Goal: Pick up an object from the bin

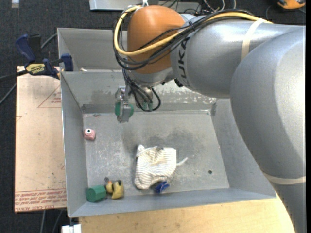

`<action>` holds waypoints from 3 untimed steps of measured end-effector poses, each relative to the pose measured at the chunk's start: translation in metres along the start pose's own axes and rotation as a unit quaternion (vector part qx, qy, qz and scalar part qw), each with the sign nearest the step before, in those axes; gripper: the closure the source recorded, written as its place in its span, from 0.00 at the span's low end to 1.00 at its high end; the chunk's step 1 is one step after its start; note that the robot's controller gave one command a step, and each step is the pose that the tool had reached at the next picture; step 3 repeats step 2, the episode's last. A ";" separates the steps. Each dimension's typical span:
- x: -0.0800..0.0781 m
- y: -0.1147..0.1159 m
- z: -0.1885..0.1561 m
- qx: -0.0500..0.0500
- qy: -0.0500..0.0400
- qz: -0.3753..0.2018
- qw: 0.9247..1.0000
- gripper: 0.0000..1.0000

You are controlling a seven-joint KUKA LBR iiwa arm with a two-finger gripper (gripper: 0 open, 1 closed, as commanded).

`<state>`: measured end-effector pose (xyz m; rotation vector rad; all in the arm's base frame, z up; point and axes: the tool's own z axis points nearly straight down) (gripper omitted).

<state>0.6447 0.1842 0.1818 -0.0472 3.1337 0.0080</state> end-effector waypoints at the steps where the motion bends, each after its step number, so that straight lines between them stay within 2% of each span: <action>1: 0.000 0.000 0.000 0.000 0.000 0.000 1.000 1.00; 2: -0.013 -0.010 -0.024 -0.001 -0.002 0.007 1.000 1.00; 3: -0.013 -0.010 -0.024 -0.001 -0.002 0.007 1.000 1.00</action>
Offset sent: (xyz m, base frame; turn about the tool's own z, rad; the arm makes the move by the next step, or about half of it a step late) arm 0.0123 -0.0100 0.0231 0.0138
